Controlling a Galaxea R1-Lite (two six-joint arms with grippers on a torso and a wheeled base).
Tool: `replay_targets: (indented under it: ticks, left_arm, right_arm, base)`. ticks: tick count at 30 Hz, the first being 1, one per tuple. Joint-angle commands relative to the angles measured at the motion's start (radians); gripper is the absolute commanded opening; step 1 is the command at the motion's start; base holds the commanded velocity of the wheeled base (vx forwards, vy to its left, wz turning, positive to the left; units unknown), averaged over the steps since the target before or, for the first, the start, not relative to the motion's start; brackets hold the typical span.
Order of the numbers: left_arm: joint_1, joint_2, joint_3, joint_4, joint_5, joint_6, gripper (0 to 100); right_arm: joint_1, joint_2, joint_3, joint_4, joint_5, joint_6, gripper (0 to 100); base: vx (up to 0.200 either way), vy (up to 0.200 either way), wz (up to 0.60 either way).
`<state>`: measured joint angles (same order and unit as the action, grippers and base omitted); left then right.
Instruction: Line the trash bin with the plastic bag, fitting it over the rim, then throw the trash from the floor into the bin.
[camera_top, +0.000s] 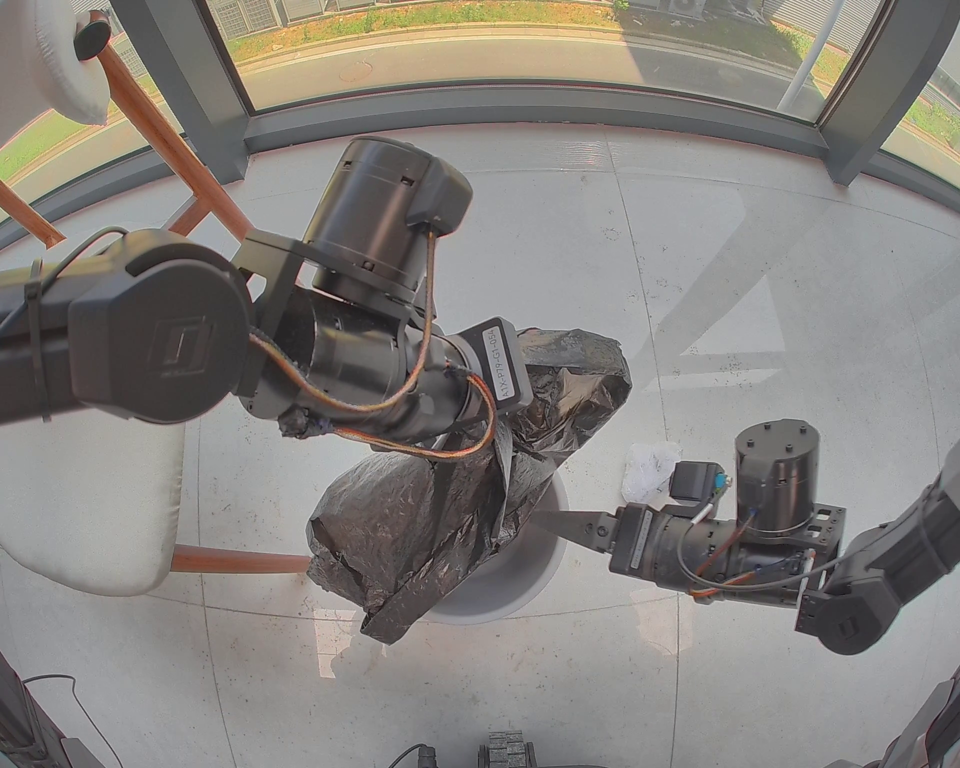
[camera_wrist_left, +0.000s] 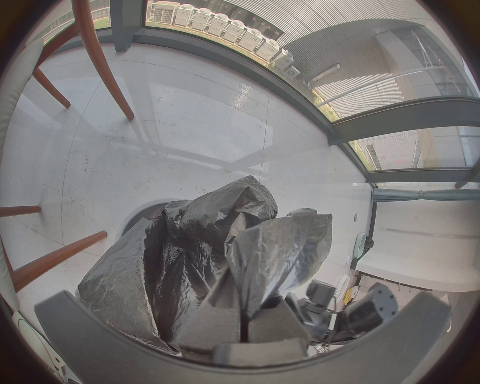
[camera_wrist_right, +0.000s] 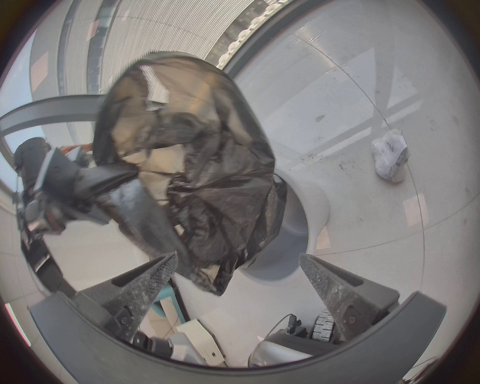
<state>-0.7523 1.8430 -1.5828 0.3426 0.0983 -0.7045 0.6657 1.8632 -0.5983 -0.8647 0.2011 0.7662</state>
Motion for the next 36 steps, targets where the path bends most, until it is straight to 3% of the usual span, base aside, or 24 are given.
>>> replay_targets:
  ticks: [1, 10, 29, 36]
  left_arm:
    - [-0.001, -0.002, -0.020, 0.010, 0.001, -0.020, 0]
    - [-0.002, -0.002, -0.017, 0.012, 0.001, -0.040, 0]
    - [-0.024, 0.001, -0.019, 0.007, 0.003, -0.040, 0]
    - [-0.024, 0.002, -0.020, 0.004, 0.003, -0.040, 0]
  right_arm:
    - [0.005, 0.177, -0.106, -0.043, -0.072, 0.073, 100]
    - [0.002, 0.208, -0.256, -0.031, -0.088, 0.259, 100]
    - [0.078, 0.240, -0.317, -0.019, -0.141, 0.274, 100]
    - [0.129, 0.202, -0.321, 0.099, -0.140, 0.331, 100]
  base:
    - [0.000, 0.000, 0.00]
    - [0.000, 0.000, 0.00]
    - [0.000, 0.000, 0.00]
    - [0.000, 0.000, 0.00]
